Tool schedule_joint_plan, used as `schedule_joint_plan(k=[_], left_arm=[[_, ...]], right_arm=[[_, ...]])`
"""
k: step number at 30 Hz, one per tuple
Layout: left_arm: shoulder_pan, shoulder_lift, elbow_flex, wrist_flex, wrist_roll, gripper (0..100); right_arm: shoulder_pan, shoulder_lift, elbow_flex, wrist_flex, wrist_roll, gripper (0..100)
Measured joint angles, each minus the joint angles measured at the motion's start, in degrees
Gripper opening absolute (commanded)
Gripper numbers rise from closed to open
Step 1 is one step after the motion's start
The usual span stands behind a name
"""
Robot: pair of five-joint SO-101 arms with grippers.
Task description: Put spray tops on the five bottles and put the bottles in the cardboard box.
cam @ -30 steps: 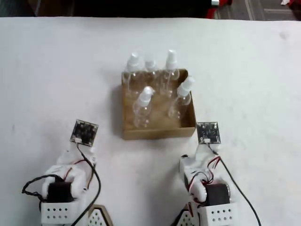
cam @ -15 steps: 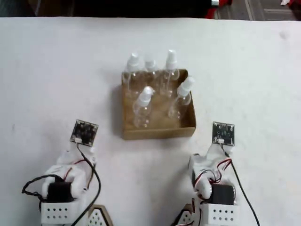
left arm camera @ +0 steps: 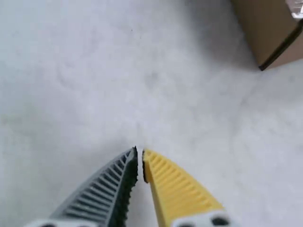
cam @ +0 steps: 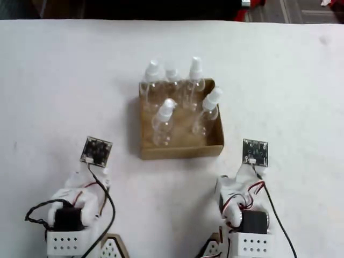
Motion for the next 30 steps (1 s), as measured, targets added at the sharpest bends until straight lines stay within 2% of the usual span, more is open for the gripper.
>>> schedule_joint_plan(k=[6,13,30], left_arm=[[0.00,0.00,0.00,0.00,0.00,2],[0.00,0.00,0.00,0.00,0.00,2],[0.00,0.00,0.00,0.00,0.00,2]], right_arm=[[0.00,0.00,0.00,0.00,0.35,18.3],[0.00,0.00,0.00,0.00,7.91,18.3],[0.26,0.00,0.00,0.00,8.53,18.4]])
